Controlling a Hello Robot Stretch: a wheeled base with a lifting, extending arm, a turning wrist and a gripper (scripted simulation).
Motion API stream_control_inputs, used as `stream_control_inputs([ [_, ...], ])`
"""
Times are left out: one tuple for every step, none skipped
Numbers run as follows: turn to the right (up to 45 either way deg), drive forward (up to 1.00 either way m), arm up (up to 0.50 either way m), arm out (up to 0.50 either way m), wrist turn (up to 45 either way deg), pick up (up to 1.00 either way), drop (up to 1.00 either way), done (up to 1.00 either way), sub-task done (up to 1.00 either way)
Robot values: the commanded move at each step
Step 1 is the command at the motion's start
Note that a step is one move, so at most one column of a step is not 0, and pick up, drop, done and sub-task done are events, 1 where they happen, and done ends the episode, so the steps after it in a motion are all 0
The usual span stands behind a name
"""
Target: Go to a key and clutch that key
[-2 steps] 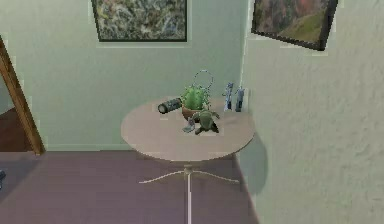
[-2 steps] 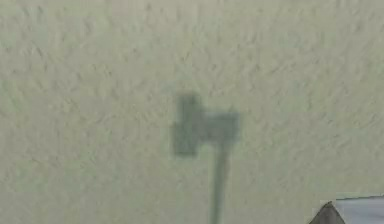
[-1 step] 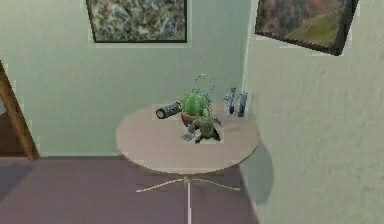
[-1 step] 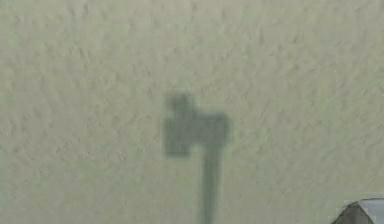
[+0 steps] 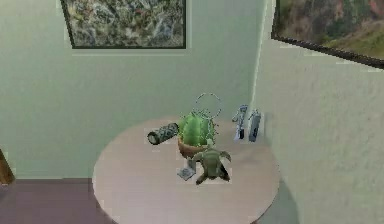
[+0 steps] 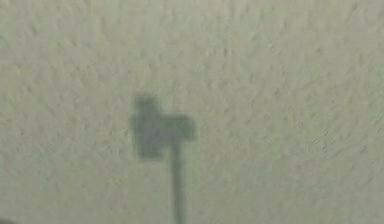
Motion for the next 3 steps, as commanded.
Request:
stream_control_inputs([
  [-45.0,0.00,0.00,0.00,0.0,0.00,0.00,0.00,0.00],
  [-33.0,0.00,0.00,0.00,0.0,0.00,0.00,0.00,0.00],
  [0.0,0.00,0.50,0.00,0.0,0.00,0.00,0.00,0.00],
])
